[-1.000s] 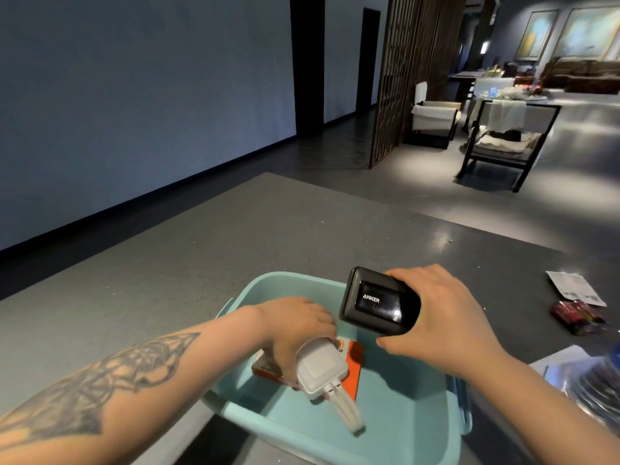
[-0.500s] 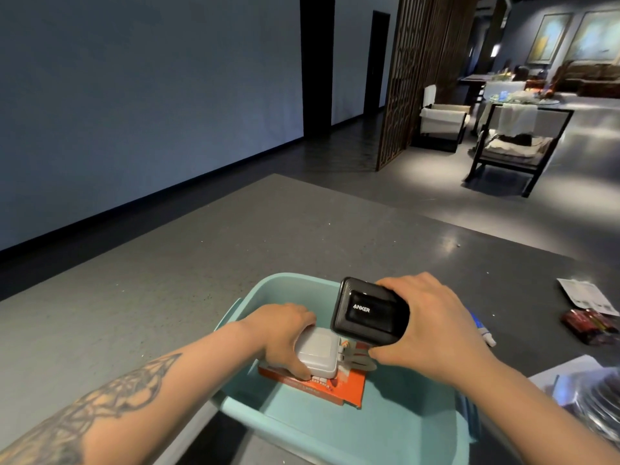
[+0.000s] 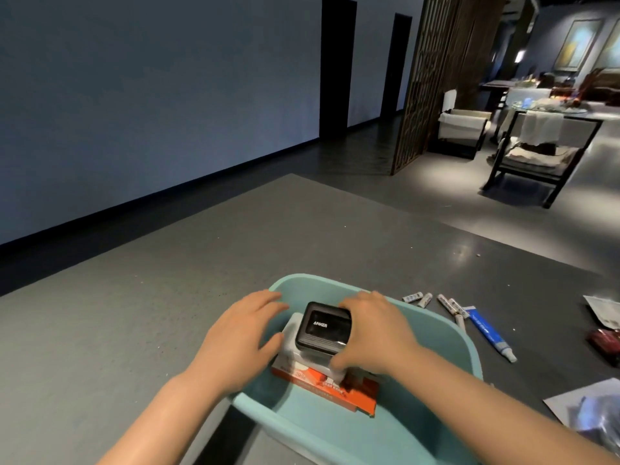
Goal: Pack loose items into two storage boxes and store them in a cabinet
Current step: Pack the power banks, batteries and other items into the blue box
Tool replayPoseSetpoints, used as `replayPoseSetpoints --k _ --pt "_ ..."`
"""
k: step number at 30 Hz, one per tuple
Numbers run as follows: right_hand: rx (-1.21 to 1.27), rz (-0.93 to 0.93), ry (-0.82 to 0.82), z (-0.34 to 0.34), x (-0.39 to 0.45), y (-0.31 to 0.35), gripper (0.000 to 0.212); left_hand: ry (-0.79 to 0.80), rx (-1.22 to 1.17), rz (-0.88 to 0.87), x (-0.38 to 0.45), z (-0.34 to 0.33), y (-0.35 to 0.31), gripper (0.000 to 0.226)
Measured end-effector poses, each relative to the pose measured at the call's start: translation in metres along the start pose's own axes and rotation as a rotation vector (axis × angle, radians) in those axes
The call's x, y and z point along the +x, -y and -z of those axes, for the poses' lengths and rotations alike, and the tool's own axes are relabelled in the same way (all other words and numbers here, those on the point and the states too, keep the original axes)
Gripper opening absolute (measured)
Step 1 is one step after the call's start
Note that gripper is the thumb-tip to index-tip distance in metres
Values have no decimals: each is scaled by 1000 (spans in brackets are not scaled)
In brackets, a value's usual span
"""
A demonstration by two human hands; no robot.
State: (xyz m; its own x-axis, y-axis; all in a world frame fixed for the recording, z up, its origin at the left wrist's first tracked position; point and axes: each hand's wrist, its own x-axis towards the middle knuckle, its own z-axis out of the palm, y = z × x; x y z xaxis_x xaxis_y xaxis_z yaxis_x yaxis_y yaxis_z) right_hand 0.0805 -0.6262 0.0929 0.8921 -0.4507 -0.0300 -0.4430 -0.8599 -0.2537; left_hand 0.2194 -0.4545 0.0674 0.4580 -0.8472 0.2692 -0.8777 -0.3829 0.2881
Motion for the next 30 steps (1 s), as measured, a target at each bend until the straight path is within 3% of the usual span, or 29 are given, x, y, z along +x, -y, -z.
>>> replayPoseSetpoints --k 11,19,23,26,30 --pt "28 -44 37 -41 20 7 58 -30 -77 70 -5 -7 -2 39" --pt "60 -76 -52 -49 28 23 53 -40 -155 71 -3 -12 5 41" --pt "91 -71 -14 -48 27 24 64 -31 -153 72 -3 -9 -1 28" --pt "65 -13 52 -36 12 19 80 -36 -195 113 -8 -6 -1 34" --pt "286 50 -132 8 -35 -3 59 -149 -312 94 -1 -3 -22 31"
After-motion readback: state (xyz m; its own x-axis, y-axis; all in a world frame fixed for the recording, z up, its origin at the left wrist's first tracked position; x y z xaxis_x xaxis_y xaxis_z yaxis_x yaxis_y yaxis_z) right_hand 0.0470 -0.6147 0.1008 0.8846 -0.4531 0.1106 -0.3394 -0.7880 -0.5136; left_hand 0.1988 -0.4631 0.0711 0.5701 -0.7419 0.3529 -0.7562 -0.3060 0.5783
